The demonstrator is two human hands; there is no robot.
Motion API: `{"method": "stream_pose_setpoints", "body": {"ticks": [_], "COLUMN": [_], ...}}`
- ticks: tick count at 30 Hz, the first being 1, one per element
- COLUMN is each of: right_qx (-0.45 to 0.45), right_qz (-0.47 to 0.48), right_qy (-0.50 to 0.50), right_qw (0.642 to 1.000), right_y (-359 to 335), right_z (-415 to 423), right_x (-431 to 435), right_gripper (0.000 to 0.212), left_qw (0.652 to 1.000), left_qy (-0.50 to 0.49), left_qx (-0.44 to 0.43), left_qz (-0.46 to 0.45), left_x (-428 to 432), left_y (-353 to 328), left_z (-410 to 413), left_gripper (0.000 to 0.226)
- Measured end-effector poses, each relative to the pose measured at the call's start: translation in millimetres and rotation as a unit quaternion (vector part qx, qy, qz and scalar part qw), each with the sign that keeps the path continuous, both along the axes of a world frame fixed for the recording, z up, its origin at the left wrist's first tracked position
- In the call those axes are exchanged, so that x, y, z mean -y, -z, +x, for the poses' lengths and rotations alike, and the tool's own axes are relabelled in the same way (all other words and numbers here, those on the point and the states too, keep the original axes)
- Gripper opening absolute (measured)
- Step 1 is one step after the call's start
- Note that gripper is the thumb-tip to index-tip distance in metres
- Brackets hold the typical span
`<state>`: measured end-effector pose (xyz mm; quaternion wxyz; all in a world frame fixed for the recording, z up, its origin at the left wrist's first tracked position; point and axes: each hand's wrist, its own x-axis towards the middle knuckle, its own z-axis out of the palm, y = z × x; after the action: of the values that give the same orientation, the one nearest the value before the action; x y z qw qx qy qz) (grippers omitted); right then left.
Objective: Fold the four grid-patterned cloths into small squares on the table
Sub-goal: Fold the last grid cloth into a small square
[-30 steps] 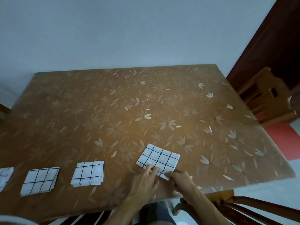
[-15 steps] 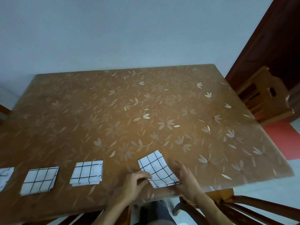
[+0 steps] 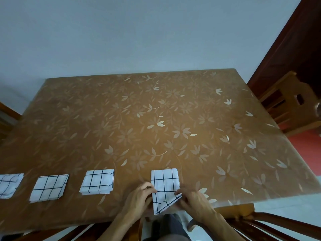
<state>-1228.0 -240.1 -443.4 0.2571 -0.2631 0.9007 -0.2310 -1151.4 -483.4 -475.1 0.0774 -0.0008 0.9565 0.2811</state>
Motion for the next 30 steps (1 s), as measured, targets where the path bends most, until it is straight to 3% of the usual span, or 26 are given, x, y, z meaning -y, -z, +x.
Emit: {"method": "stream_pose_setpoints", "body": {"ticks": [7,12,17,23,30], "right_qx": [0.039,0.037,0.034,0.094,0.146], "right_qz": [-0.011,-0.027,-0.025,-0.081,-0.09], "right_qy": [0.057,0.113,0.161,0.213,0.236], "right_qw": [0.998,0.993,0.986,0.969,0.957], "right_y": [9.9,18.1,19.3,17.2,30.4], "right_z": [-7.7,-15.4,-23.4,-26.2,-22.3], "right_x": [5.9,14.0,25.0,31.3,17.8], "right_gripper": [0.017,0.029,0.021,0.026,0.033], "left_qw": [0.999,0.998,0.991,0.972,0.962], "left_qy": [0.004,0.004,-0.101,-0.205,-0.231], "left_qx": [0.034,0.055,0.04,0.058,0.097], "left_qz": [0.003,-0.002,0.08,0.102,0.103], "left_x": [3.7,3.9,3.0,-0.5,3.5], "left_y": [-4.2,-0.3,14.2,13.8,16.8], "left_z": [-0.8,3.4,-0.1,-16.7,-23.4], "left_gripper": [0.041,0.044,0.064,0.02,0.019]}}
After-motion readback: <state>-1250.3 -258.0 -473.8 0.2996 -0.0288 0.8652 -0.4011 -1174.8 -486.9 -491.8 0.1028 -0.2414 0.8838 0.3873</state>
